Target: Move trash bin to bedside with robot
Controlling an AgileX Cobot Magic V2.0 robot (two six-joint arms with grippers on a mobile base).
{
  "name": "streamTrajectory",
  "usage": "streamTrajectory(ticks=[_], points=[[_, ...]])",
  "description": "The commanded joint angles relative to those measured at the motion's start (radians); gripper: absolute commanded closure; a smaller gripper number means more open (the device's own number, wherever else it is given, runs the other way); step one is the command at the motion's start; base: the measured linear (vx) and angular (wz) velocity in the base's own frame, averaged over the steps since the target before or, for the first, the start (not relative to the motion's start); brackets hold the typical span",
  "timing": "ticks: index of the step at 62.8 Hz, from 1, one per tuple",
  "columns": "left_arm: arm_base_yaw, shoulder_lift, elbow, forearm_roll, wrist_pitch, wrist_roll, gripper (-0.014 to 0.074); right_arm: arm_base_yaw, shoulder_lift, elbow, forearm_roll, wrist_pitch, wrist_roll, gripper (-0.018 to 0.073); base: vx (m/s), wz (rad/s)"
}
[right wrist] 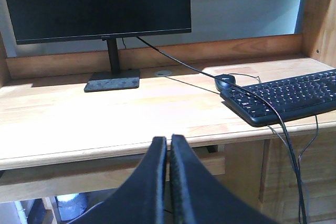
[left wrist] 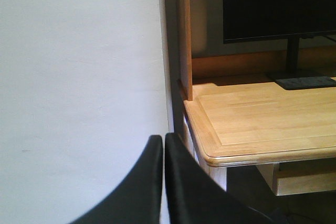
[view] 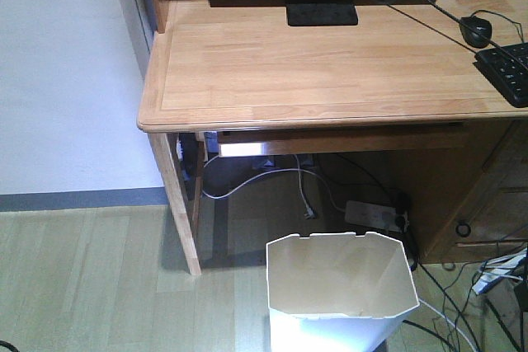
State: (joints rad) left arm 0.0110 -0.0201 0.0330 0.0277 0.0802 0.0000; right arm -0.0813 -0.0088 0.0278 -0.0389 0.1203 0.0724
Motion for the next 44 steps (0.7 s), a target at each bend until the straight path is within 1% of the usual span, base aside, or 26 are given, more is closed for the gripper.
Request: streamTrajectory(ticks=[1,31,37,40,44], points=[[-0.006,-0.008,0.012,-0.009,-0.074,-0.014,0.0603,0.0,-0.012,0.002,-0.007,-0.074,-0.002,0.0568,0.0,0.0],[-0.006,-0.008,0.012,-0.009,-0.074,-0.014,0.0603,0.0,-0.012,0.002,-0.007,-0.074,-0.002,0.0568,0.0,0.0],[-0.006,-0.008,0.012,-0.009,-0.074,-0.014,0.0603,0.0,-0.012,0.002,-0.064,-0.052,-0.079,0.0568,0.0,0.0],[-0.006,-0.008,0.012,-0.009,-0.074,-0.014,0.0603,0.0,-0.012,0.002,-0.064,-0.041,-0.107,0.0568,0.0,0.0],[-0.006,-0.008,0.012,-0.009,-0.074,-0.014,0.0603,0.0,-0.012,0.002,-0.064,-0.033,-0.112,0.0568,0.0,0.0]])
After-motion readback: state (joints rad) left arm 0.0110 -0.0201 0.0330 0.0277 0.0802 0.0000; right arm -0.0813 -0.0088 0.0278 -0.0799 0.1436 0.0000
